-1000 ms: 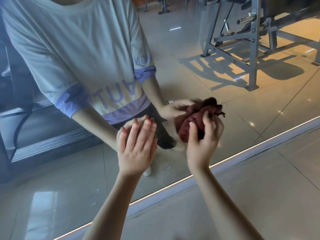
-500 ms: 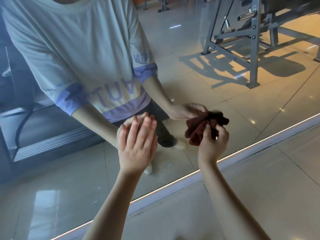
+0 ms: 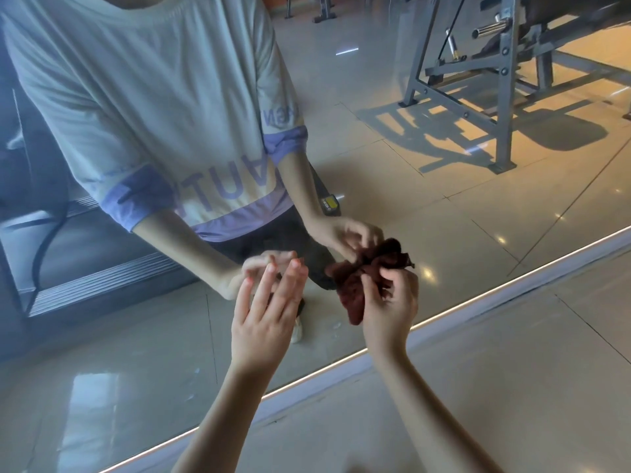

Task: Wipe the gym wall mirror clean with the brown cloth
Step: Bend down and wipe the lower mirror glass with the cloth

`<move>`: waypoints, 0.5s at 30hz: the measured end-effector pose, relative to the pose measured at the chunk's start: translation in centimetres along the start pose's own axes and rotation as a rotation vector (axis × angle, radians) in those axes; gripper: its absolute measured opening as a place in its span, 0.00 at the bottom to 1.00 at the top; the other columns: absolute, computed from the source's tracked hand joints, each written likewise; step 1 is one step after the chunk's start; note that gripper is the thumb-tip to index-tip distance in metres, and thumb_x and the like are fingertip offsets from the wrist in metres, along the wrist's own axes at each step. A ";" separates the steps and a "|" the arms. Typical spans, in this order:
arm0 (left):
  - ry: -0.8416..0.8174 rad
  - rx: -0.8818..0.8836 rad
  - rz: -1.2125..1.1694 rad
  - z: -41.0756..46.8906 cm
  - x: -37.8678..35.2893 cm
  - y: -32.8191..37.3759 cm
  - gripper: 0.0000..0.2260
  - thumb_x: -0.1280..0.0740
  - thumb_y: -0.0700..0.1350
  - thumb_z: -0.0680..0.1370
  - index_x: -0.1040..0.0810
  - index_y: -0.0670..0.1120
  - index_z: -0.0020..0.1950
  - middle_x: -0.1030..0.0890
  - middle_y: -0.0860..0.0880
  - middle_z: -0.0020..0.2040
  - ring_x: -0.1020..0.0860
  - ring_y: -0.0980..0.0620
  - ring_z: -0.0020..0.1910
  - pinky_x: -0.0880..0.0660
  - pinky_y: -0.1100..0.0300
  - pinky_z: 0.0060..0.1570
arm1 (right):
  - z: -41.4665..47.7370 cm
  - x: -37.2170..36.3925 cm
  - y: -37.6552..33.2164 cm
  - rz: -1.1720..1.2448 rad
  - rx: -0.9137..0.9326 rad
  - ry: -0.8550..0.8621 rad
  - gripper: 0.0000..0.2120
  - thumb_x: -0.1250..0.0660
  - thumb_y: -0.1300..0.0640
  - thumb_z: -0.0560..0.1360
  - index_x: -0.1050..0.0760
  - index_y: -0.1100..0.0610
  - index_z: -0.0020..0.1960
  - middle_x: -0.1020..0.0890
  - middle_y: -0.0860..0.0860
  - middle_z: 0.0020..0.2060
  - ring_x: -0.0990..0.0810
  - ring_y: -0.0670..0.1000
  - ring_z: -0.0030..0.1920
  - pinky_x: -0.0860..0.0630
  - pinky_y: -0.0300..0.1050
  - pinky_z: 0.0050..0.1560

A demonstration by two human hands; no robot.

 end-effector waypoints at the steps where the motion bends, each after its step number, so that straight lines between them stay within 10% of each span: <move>1: -0.012 -0.012 0.004 -0.4 -0.2 0.0 0.24 0.31 0.40 0.77 0.30 0.45 0.73 0.47 0.49 0.82 0.46 0.47 0.81 0.46 0.48 0.78 | 0.2 0.1 0.6 -0.001 0.012 0.003 0.07 0.25 0.67 0.70 0.21 0.61 0.45 0.23 0.53 0.48 0.21 0.53 0.46 0.24 0.38 0.50; 5: -0.026 -0.019 0.020 -0.6 -0.6 -0.3 0.19 0.37 0.41 0.80 0.29 0.46 0.72 0.49 0.50 0.83 0.49 0.48 0.81 0.47 0.49 0.78 | 1.7 0.9 4.8 0.056 -0.387 0.104 0.05 0.30 0.54 0.74 0.24 0.45 0.46 0.17 0.52 0.50 0.18 0.54 0.50 0.21 0.59 0.54; 12: -0.002 0.030 0.010 -1.1 -0.6 0.4 0.23 0.29 0.38 0.74 0.26 0.45 0.69 0.38 0.49 0.77 0.39 0.46 0.77 0.41 0.48 0.75 | 0.4 0.3 4.8 0.065 -0.375 0.030 0.08 0.30 0.63 0.75 0.24 0.53 0.49 0.19 0.57 0.53 0.19 0.52 0.50 0.23 0.40 0.50; 15: -0.017 0.048 -0.037 -1.7 -0.3 0.7 0.28 0.24 0.37 0.71 0.26 0.44 0.70 0.37 0.49 0.75 0.35 0.46 0.73 0.37 0.47 0.72 | 1.3 0.6 6.2 0.081 -0.461 0.089 0.06 0.33 0.58 0.76 0.24 0.48 0.50 0.19 0.54 0.54 0.19 0.51 0.53 0.22 0.52 0.56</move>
Point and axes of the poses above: each hand's wrist, its own z-axis towards the middle knuckle, its own x-axis out of the back of the hand, y = z × x, the point moved 4 cm from there along z, towards the middle knuckle
